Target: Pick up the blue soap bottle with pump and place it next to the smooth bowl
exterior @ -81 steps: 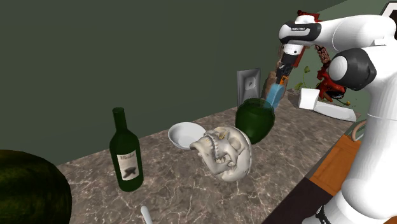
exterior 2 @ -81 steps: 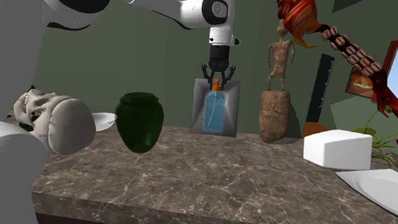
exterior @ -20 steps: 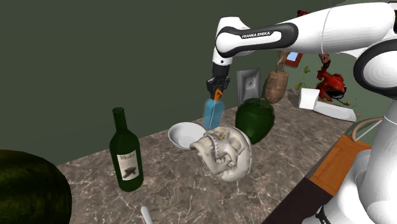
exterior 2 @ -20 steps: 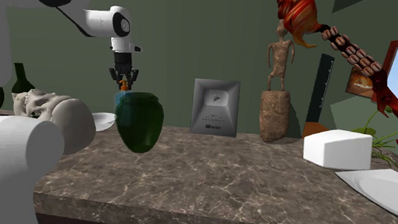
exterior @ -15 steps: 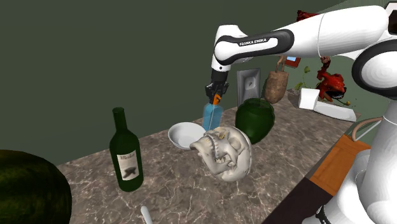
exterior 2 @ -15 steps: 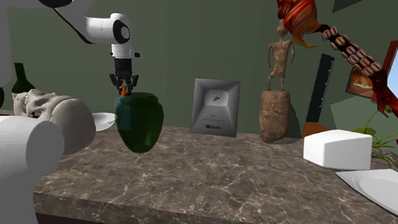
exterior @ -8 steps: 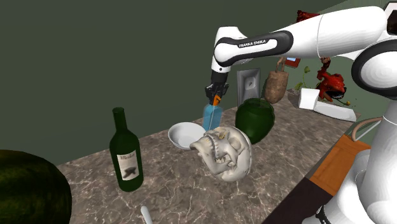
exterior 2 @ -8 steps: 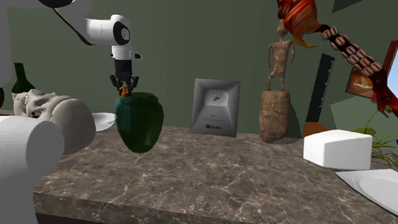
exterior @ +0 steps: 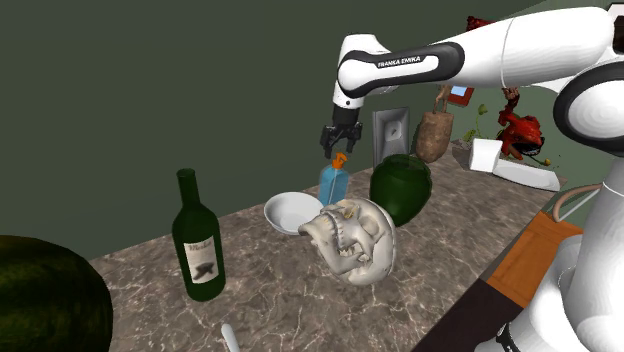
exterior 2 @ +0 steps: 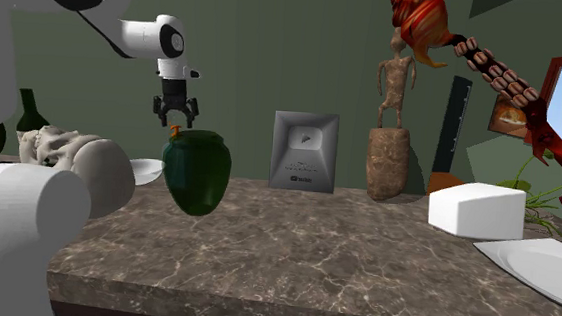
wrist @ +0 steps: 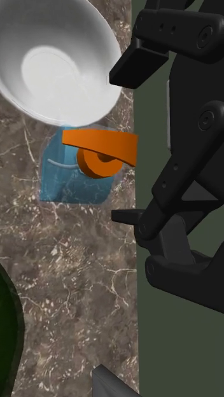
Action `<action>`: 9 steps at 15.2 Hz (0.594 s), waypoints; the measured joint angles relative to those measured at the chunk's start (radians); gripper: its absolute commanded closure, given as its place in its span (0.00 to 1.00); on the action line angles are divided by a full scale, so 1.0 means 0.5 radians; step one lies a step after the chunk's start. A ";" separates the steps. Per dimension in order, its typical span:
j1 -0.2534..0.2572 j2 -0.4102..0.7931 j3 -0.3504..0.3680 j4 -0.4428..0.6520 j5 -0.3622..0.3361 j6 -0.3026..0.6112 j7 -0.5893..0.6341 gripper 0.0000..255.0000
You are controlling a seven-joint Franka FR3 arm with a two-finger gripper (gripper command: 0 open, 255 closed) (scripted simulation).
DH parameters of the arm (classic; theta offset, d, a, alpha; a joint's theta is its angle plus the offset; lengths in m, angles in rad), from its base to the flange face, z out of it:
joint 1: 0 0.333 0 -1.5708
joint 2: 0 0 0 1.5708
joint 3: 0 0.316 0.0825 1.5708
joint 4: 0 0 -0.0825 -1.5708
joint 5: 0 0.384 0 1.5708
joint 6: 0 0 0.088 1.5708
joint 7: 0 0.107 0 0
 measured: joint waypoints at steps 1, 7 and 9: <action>-0.001 -0.012 -0.001 0.035 -0.003 -0.046 -0.001 0.00; 0.001 -0.019 -0.001 0.146 -0.006 -0.166 0.007 0.00; 0.001 -0.018 0.000 0.148 -0.006 -0.168 0.008 0.00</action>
